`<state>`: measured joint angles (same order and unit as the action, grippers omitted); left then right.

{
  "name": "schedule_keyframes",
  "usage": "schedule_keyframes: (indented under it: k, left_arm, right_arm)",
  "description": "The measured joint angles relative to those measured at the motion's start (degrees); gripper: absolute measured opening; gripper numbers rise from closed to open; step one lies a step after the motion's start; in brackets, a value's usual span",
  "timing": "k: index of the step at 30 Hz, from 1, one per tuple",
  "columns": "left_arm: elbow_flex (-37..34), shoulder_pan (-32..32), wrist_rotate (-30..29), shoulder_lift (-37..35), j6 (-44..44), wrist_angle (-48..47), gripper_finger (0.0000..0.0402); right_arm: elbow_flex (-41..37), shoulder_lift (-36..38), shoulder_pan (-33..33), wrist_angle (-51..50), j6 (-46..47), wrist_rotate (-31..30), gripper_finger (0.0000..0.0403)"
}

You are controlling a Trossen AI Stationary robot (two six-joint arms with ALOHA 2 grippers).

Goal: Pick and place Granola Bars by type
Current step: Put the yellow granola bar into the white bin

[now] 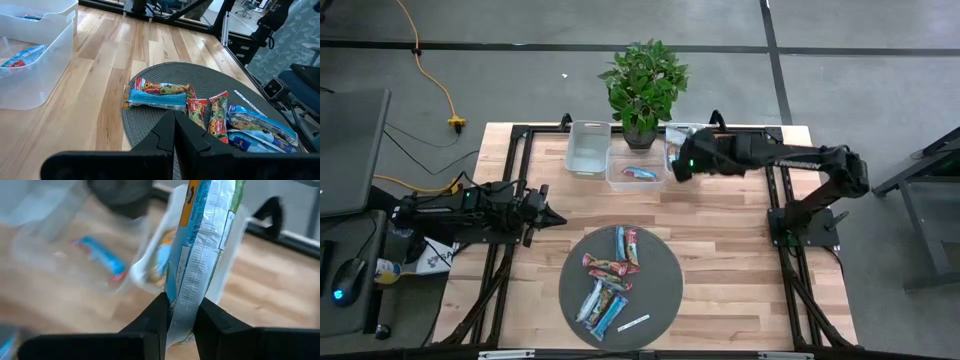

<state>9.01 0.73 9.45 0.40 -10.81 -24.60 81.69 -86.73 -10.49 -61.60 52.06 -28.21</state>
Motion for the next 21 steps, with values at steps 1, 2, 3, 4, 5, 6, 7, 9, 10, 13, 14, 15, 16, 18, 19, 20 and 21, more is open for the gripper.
schedule_keyframes:
  k: [1,2,3,4,5,6,7,9,10,13,14,15,16,18,19,20,21]
  left_arm:
    - [-0.01,0.0,0.0,-0.02,0.02,0.0,0.0001]
    - [-0.02,0.01,0.0,-0.02,0.02,0.0,0.0001]
    - [-0.01,0.01,0.0,-0.02,0.02,0.0,0.0001]
    - [-0.01,0.0,-0.02,-0.02,0.0,0.0,0.0001]
    - [-0.02,-0.02,-0.02,-0.01,0.01,0.0,0.0001]
    - [-0.02,0.0,-0.02,-0.02,0.01,0.0,0.0001]
    - [-0.01,-0.01,-0.02,0.0,0.0,-0.01,0.0001]
    - [-0.02,0.01,-0.02,-0.01,0.0,0.0,0.0001]
    - [-0.02,0.0,-0.02,0.0,0.02,0.0,0.0001]
    - [-0.02,-0.01,-0.02,-0.01,0.0,0.01,0.0001]
    - [0.0,0.01,-0.02,0.0,0.01,0.0,0.0001]
    - [-0.01,-0.01,-0.04,-0.02,0.0,-0.01,0.0001]
    - [0.0,0.0,-0.02,-0.02,0.01,0.0,0.0001]
    - [-0.01,-0.02,-0.02,0.0,0.0,0.0,0.0001]
    - [-0.02,-0.01,-0.02,-0.02,0.0,0.0,0.0001]
    - [-0.02,-0.02,-0.02,-0.02,0.0,0.0,0.0001]
    - [-0.02,0.01,-0.02,0.0,0.0,0.0,0.0001]
  right_arm:
    - [0.0,-0.23,-1.66,0.08,-1.02,0.0,0.0058]
    - [0.0,-0.43,-3.43,0.08,-2.27,0.1,0.0058]
    - [0.0,-0.76,-5.18,0.14,-3.63,0.37,0.0058]
    - [0.0,-1.22,-6.78,0.29,-5.0,0.91,0.0058]
    - [0.0,-1.79,-8.35,0.63,-6.48,1.72,0.0058]
    - [0.0,-2.45,-9.81,1.29,-7.91,2.61,0.0058]
    - [0.0,-3.12,-11.13,2.13,-9.54,3.59,0.0058]
    - [0.0,-4.61,-13.31,3.8,-12.45,4.75,0.0058]
    - [0.0,-5.3,-14.13,4.72,-13.42,5.39,0.0058]
    - [0.0,-7.49,-16.41,6.68,-15.13,8.42,0.0058]
    - [0.0,-8.36,-16.94,7.13,-15.45,9.32,0.0058]
    - [0.0,-9.11,-17.31,7.59,-15.97,9.94,0.0058]
    - [0.0,-9.86,-17.62,8.01,-16.27,10.7,0.0058]
    - [0.0,-11.25,-18.05,9.21,-17.42,11.98,0.0058]
    - [0.0,-11.88,-18.35,9.93,-17.99,13.17,0.0058]
    - [0.0,-12.61,-18.56,10.5,-18.55,14.27,0.0058]
    - [0.0,-13.22,-18.77,10.95,-19.12,15.24,0.0058]
